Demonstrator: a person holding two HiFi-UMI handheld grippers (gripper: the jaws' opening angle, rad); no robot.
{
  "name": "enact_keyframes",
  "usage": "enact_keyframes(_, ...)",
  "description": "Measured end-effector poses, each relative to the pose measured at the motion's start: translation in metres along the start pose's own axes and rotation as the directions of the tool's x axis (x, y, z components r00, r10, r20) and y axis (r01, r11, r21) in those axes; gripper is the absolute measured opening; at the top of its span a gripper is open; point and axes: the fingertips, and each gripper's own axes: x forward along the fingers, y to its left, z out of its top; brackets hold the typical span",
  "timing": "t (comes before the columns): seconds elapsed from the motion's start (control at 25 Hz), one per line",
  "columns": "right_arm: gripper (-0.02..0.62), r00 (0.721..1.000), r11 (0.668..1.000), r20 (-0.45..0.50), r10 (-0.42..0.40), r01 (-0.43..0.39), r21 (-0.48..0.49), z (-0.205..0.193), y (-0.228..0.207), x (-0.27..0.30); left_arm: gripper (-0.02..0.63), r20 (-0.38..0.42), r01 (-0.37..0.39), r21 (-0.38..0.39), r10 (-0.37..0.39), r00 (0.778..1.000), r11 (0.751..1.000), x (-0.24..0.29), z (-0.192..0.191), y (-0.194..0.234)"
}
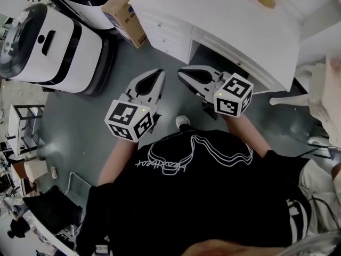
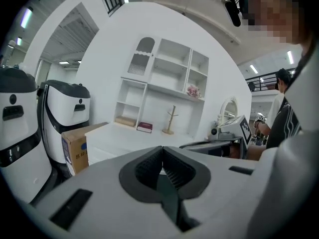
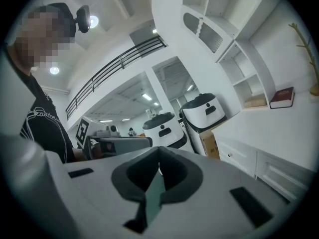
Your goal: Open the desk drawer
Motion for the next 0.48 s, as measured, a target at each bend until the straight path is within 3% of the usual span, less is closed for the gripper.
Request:
enact_keyframes(0.32, 0.006, 0.998, 0.999, -0.025, -0.05, 0.05, 0.015, -0.006, -0.054, 0.023, 0.005, -0.012, -0.04, -0.057, 0.039, 0.999, 0.998, 0.041, -0.008, 0.053)
enact_keyframes(0.48, 0.006, 0.994, 0.994, -0.056, -0.09, 0.093, 0.051, -0.016, -0.081, 0.039, 0.005, -0.049, -0.023, -0.098, 0.018, 0.999, 0.995, 0.062, -0.02, 0.082)
